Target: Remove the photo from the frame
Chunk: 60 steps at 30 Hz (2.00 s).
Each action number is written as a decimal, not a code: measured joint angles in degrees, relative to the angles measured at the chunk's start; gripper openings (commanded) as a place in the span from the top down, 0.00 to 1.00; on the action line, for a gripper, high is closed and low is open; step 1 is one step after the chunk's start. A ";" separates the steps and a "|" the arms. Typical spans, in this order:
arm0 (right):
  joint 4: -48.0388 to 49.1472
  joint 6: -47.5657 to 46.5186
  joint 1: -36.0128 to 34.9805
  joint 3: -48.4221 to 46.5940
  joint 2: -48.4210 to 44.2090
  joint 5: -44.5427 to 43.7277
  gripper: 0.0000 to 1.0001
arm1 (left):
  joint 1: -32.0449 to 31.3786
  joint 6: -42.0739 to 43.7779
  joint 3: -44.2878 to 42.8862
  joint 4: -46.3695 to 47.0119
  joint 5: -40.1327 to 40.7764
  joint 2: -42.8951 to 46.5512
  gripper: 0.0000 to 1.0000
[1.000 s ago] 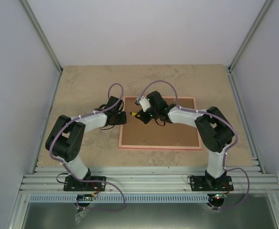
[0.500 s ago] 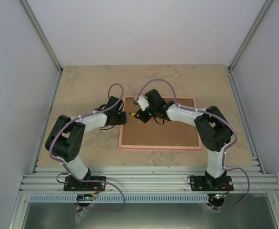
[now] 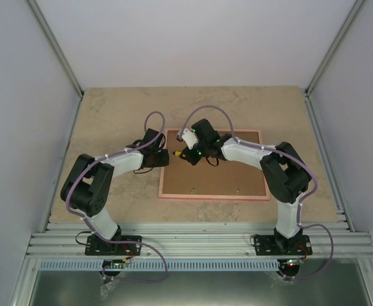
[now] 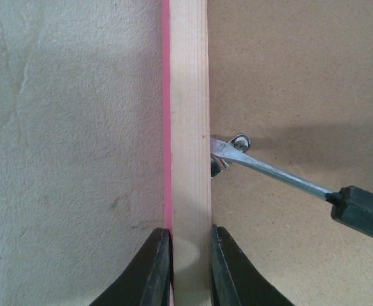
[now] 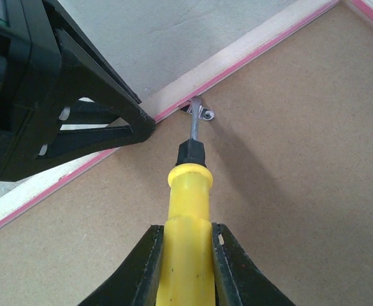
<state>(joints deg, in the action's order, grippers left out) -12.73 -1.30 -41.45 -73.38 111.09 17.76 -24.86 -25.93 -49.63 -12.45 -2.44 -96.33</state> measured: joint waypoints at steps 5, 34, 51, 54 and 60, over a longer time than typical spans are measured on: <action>-1.07 -0.42 -0.33 -0.46 -0.04 -0.87 1.00 | -0.02 0.00 0.00 0.00 0.02 0.00 0.86; -4.81 0.26 -0.81 1.90 -4.76 -5.25 1.00 | -0.22 0.00 0.00 -0.02 0.42 0.00 0.85; -1.25 2.78 -1.86 3.72 -6.34 -0.39 1.00 | -0.22 0.00 0.00 -0.02 0.44 0.00 0.85; -1.20 3.21 -1.86 3.72 -5.57 -0.85 1.00 | -0.22 0.00 0.00 -0.02 0.44 0.00 0.85; -1.25 3.76 -1.86 3.72 -4.44 -2.56 1.00 | -0.22 0.00 0.00 -0.02 0.46 0.00 0.85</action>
<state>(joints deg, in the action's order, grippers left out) -13.98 2.46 -43.31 -69.67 106.65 15.20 -25.08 -25.93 -49.63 -12.47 -1.98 -96.33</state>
